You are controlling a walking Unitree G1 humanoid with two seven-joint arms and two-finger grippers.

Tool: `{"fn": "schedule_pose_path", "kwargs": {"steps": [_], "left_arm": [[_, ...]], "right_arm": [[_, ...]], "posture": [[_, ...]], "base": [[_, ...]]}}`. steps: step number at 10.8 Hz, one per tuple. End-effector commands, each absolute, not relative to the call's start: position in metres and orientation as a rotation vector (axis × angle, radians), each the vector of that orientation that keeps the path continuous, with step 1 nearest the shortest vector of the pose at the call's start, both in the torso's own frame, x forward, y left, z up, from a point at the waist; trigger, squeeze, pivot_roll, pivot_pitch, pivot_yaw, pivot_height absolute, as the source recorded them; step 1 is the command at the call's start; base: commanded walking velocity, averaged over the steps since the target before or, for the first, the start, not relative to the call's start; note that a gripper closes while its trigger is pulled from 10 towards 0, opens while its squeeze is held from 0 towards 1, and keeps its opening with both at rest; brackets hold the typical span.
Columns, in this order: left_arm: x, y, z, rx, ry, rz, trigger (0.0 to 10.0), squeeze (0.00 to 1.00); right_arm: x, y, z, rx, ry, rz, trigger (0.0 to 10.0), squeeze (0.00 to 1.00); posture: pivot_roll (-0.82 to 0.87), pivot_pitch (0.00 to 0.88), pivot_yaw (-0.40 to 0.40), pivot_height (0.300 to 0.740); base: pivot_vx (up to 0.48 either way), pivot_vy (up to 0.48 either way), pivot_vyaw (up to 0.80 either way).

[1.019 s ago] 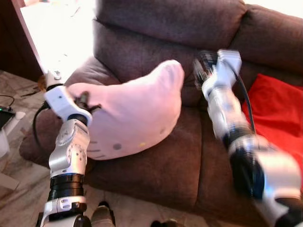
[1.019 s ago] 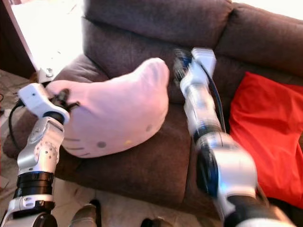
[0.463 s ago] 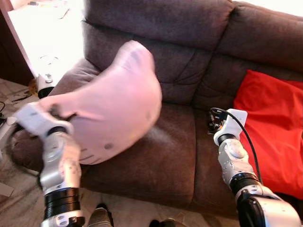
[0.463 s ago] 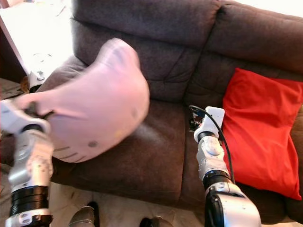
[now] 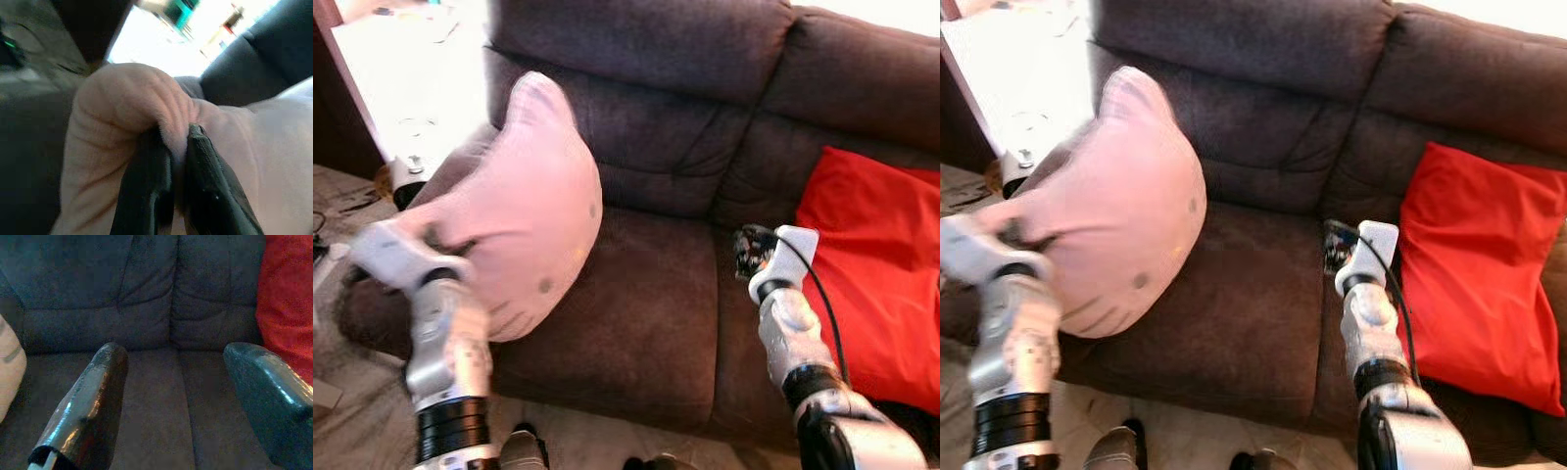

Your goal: Move the pillow to the sofa from floor

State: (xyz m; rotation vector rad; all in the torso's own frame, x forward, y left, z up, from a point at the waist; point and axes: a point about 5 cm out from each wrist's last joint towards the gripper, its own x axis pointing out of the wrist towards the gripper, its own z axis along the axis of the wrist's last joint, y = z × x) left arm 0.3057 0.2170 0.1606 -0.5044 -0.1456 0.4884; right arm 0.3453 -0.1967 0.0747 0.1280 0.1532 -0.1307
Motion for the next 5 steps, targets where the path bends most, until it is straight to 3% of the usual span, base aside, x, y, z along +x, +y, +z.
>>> {"fn": "schedule_pose_path", "kwargs": {"steps": [1, 3, 5], "left_arm": [[0.307, 0.210, 0.159, -0.531, -0.120, 0.469, 10.0, 0.00], [0.310, 0.204, 0.157, -0.606, -0.092, 0.469, 10.0, 0.00], [0.318, 0.232, 0.174, -0.716, -0.180, 0.633, 10.0, 0.00]], "right_arm": [[0.342, -0.205, 0.073, 0.134, 0.159, -0.160, 10.0, 0.00], [0.340, -0.205, 0.070, 0.137, 0.170, -0.164, 10.0, 0.00], [0.339, -0.201, 0.069, 0.141, 0.174, -0.156, 10.0, 0.00]], "posture": [[0.17, 0.116, -0.142, 0.740], [0.17, 0.115, -0.141, 0.740], [0.18, 0.114, -0.141, 0.740]], "base": [[0.000, 0.000, 0.00], [0.000, 0.000, 0.00], [0.000, 0.000, 0.00]]}}
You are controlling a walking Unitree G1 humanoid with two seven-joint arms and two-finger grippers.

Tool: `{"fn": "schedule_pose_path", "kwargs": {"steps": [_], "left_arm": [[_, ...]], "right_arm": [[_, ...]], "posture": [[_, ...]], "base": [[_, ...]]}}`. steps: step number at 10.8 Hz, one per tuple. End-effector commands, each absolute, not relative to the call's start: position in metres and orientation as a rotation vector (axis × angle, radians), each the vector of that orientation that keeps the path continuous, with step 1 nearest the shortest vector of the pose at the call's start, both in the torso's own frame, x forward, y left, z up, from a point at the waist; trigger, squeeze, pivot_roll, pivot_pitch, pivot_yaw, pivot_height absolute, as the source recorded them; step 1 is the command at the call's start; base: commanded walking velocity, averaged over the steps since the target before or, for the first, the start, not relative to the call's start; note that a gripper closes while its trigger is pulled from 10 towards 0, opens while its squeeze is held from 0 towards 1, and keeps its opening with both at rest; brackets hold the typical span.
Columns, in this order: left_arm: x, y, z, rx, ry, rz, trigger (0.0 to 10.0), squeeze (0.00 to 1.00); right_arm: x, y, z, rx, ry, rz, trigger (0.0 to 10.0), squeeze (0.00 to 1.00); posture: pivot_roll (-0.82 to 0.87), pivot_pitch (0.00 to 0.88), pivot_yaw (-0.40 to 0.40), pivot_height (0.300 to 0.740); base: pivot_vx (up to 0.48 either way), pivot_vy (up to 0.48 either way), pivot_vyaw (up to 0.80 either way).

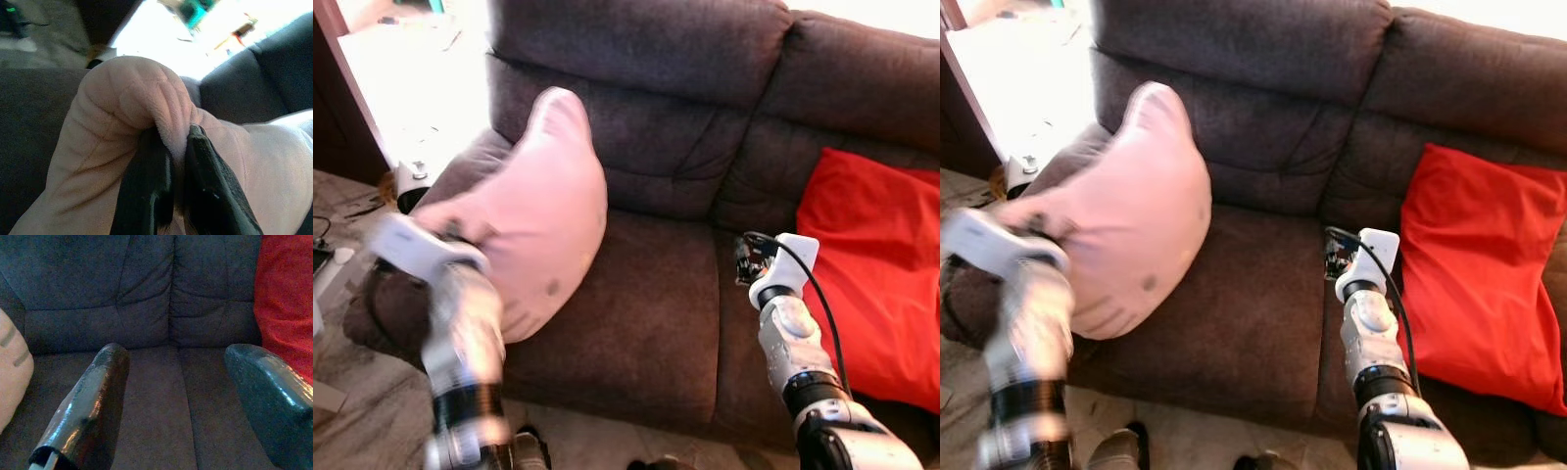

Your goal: Move the pillow to the sofa from floor

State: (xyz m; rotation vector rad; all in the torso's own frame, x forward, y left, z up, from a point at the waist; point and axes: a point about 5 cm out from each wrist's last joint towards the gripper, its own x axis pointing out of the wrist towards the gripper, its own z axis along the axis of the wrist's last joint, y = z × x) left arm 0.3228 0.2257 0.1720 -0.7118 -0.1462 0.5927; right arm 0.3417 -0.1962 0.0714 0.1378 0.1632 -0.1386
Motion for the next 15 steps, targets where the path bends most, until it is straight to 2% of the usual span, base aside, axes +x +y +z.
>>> {"fn": "schedule_pose_path", "kwargs": {"steps": [1, 3, 4, 6, 9, 11, 12, 13, 15], "left_arm": [[0.327, 0.231, 0.177, -0.723, -0.142, 0.613, 10.0, 0.00], [0.353, 0.199, 0.185, -0.713, -0.058, 0.333, 10.0, 0.00], [0.357, 0.186, 0.183, -0.708, -0.005, 0.264, 10.0, 0.00], [0.358, 0.176, 0.171, -0.727, 0.091, 0.238, 10.0, 0.00], [0.356, 0.183, 0.164, -0.868, 0.130, 0.291, 10.0, 0.00], [0.357, 0.172, 0.156, -0.932, 0.196, 0.274, 10.0, 0.00], [0.361, 0.159, 0.161, -0.948, 0.216, 0.199, 10.0, 0.00], [0.363, 0.153, 0.162, -1.026, 0.231, 0.182, 10.0, 0.00], [0.364, 0.153, 0.163, -1.088, 0.234, 0.211, 10.0, 0.00]], "right_arm": [[0.339, -0.200, 0.069, 0.143, 0.175, -0.155, 10.0, 0.00], [0.340, -0.199, 0.070, 0.146, 0.173, -0.154, 10.0, 0.00], [0.339, -0.200, 0.070, 0.147, 0.171, -0.158, 10.0, 0.00], [0.338, -0.203, 0.069, 0.145, 0.176, -0.165, 10.0, 0.00], [0.338, -0.201, 0.069, 0.153, 0.179, -0.165, 10.0, 0.00], [0.338, -0.195, 0.068, 0.160, 0.179, -0.155, 10.0, 0.00], [0.338, -0.193, 0.068, 0.165, 0.179, -0.152, 10.0, 0.00], [0.338, -0.192, 0.068, 0.168, 0.179, -0.150, 10.0, 0.00], [0.339, -0.194, 0.069, 0.167, 0.179, -0.151, 10.0, 0.00]], "posture": [[0.18, 0.114, -0.141, 0.740], [0.18, 0.115, -0.136, 0.740], [0.17, 0.116, -0.132, 0.740], [0.17, 0.119, -0.132, 0.740], [0.17, 0.117, -0.134, 0.740], [0.18, 0.112, -0.130, 0.740], [0.17, 0.108, -0.127, 0.740], [0.17, 0.105, -0.127, 0.740], [0.17, 0.103, -0.125, 0.740]], "base": [[0.000, 0.000, 0.00], [0.000, 0.000, 0.00], [0.000, 0.000, 0.00], [0.000, 0.000, 0.00], [0.000, 0.000, 0.00], [0.000, 0.000, 0.00], [0.000, 0.000, 0.00], [0.000, 0.000, 0.00], [0.000, 0.000, 0.00]]}}
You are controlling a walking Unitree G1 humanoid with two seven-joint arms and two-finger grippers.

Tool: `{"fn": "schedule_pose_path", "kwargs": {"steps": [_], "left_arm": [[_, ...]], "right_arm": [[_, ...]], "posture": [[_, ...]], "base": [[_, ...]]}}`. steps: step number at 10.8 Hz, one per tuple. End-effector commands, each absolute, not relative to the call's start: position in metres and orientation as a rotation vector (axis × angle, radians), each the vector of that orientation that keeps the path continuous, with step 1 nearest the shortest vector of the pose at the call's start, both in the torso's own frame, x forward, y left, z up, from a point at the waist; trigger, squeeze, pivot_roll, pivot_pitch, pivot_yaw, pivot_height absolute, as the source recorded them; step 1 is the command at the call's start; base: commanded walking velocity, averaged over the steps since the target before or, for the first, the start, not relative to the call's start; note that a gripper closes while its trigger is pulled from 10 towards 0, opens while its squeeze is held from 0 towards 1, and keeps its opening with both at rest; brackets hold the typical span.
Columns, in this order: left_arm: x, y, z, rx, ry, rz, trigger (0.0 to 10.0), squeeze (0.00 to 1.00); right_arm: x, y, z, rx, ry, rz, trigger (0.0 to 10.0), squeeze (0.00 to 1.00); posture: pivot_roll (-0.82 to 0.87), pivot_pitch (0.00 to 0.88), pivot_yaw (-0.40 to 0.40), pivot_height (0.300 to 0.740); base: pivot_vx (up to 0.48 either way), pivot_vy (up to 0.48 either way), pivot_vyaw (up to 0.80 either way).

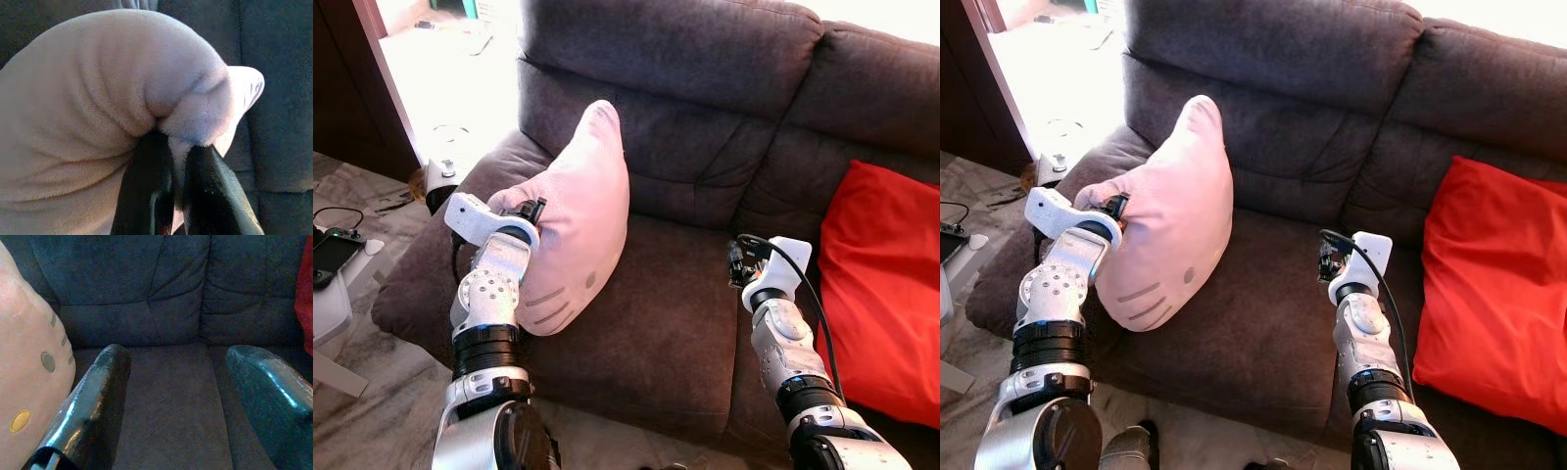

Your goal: Move the pillow to the sofa from floor

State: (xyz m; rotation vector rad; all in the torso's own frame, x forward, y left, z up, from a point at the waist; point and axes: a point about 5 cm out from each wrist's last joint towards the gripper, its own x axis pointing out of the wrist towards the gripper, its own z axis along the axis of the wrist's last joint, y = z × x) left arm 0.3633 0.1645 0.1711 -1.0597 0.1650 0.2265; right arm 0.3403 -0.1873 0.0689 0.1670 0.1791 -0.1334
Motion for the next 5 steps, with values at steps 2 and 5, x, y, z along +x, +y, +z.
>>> {"fn": "schedule_pose_path", "kwargs": {"steps": [2, 5], "left_arm": [[0.362, 0.163, 0.160, -1.044, 0.220, 0.297, 10.0, 0.00], [0.350, 0.180, 0.155, -0.661, 0.184, 0.262, 10.0, 0.00]], "right_arm": [[0.338, -0.192, 0.068, 0.171, 0.181, -0.151, 10.0, 0.00], [0.339, -0.190, 0.067, 0.171, 0.187, -0.144, 10.0, 0.00]], "posture": [[0.17, 0.103, -0.125, 0.740], [0.18, 0.102, -0.129, 0.740]], "base": [[0.000, 0.000, 0.00], [0.000, 0.000, 0.00]]}}
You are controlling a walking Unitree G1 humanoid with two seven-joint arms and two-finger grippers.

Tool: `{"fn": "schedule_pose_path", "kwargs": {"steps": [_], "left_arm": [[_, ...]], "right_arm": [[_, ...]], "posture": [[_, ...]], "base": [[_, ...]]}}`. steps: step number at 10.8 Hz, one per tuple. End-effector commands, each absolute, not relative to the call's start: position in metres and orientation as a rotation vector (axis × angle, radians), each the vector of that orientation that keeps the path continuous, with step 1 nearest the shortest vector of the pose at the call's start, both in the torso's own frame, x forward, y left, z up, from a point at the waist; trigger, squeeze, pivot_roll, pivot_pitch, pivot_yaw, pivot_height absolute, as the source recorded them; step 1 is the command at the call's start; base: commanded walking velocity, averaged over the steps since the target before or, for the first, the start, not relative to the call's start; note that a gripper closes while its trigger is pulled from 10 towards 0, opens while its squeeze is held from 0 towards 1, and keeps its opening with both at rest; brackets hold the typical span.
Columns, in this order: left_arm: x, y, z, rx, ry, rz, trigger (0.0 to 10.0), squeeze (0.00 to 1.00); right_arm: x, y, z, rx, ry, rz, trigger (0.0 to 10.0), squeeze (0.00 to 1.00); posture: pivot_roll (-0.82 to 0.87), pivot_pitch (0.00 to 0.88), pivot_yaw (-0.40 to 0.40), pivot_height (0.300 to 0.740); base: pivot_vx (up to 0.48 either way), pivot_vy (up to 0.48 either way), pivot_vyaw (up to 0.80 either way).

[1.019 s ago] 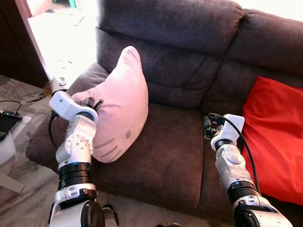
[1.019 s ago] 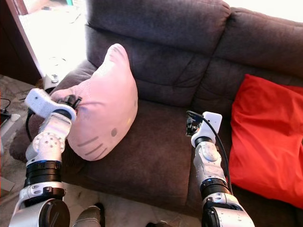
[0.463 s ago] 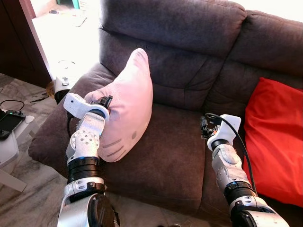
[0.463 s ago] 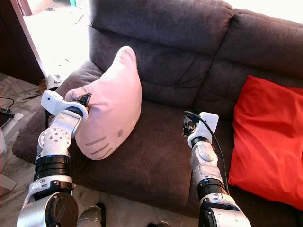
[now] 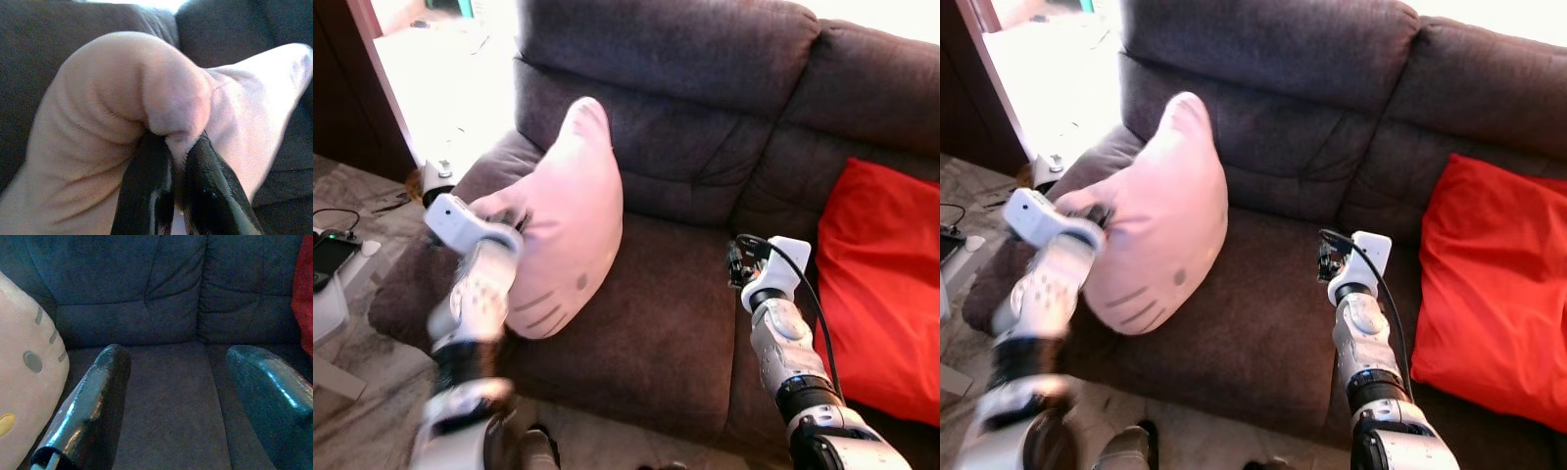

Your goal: Move the pillow to the sofa from floor

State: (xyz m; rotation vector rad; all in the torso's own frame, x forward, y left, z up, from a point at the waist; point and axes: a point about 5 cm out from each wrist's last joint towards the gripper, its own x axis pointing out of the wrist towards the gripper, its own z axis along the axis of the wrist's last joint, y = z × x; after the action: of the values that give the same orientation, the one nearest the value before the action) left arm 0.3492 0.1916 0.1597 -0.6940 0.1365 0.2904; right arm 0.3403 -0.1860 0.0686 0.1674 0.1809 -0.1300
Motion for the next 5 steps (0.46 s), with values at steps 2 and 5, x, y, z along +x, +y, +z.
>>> {"fn": "schedule_pose_path", "kwargs": {"steps": [2, 5], "left_arm": [[0.3427, 0.1847, 0.1468, -0.556, 0.182, 0.270, 10.0, 0.00], [0.3422, 0.1835, 0.1497, -0.448, 0.149, 0.300, 10.0, 1.00]], "right_arm": [[0.3395, -0.1887, 0.0676, 0.170, 0.189, -0.139, 10.0, 0.00], [0.3407, -0.1887, 0.0688, 0.170, 0.187, -0.140, 10.0, 0.00]], "posture": [[0.17, 0.098, -0.131, 0.740], [0.17, 0.087, -0.127, 0.740]], "base": [[0.000, 0.000, 0.00], [0.000, 0.000, 0.00]]}}
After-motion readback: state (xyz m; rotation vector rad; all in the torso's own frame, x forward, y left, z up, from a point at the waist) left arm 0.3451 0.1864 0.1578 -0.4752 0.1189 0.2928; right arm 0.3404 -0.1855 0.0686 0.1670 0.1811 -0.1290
